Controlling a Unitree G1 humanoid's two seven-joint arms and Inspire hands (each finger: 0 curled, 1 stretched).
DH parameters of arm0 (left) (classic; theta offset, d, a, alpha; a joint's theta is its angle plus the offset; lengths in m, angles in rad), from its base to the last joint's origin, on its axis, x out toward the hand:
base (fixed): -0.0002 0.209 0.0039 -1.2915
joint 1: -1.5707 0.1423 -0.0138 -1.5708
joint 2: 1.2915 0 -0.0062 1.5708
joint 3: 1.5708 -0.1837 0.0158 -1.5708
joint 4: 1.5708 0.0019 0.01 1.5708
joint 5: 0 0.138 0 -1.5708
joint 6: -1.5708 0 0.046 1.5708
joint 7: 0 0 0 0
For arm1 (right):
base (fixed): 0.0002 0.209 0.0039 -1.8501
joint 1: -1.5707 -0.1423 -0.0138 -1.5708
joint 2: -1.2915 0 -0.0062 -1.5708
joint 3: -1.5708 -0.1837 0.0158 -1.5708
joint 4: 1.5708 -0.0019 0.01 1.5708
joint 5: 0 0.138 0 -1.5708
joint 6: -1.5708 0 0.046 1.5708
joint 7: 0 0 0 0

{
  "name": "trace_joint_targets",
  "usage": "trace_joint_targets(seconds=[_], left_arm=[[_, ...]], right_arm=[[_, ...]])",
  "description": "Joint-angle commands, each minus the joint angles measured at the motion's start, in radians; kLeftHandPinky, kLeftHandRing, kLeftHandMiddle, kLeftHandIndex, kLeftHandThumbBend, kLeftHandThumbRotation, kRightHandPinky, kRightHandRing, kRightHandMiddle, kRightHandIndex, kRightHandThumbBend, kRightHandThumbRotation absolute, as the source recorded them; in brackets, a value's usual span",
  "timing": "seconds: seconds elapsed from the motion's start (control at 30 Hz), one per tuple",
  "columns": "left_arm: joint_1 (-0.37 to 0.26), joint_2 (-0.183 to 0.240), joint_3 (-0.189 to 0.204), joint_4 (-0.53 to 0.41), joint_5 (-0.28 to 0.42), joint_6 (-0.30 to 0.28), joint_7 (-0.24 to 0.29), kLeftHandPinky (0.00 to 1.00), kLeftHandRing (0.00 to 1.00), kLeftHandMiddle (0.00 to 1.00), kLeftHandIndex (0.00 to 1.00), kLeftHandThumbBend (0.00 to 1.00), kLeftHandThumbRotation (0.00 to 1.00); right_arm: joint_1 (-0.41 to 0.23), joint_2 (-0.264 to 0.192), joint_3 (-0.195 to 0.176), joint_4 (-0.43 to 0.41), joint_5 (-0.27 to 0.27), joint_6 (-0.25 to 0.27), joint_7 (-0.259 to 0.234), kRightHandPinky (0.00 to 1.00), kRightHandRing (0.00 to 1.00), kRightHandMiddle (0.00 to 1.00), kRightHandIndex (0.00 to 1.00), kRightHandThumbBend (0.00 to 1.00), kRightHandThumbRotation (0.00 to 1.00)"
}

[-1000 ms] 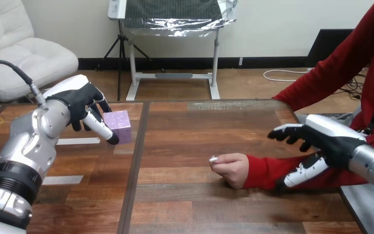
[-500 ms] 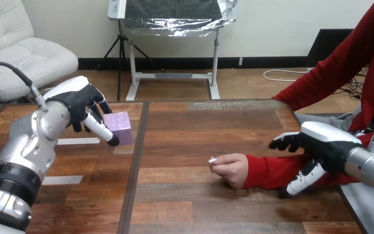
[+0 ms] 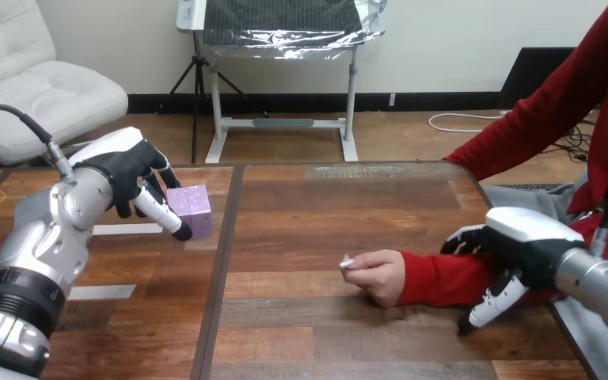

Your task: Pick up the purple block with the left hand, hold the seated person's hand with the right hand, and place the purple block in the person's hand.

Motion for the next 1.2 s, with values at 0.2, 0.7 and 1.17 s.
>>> trace_joint_targets(seconds=[0.2, 0.7, 1.17], left_arm=[[-0.031, 0.028, 0.026, -0.055, -0.007, -0.003, 0.0, 0.32, 0.37, 0.45, 0.48, 0.72, 0.0], [-0.03, 0.03, 0.026, -0.049, -0.006, -0.006, -0.002, 0.33, 0.39, 0.46, 0.47, 0.72, 0.0], [-0.028, 0.031, 0.024, -0.053, -0.006, -0.005, -0.005, 0.34, 0.4, 0.46, 0.47, 0.72, 0.0]], right_arm=[[-0.105, 0.047, 0.061, 0.052, -0.056, -0.014, -0.122, 0.58, 0.69, 0.73, 0.75, 1.0, 0.2], [-0.108, 0.069, 0.102, 0.094, -0.086, -0.035, -0.224, 0.55, 0.67, 0.7, 0.69, 0.96, 0.26], [-0.116, 0.092, 0.124, 0.13, -0.096, -0.037, -0.287, 0.52, 0.64, 0.67, 0.66, 0.89, 0.35]])
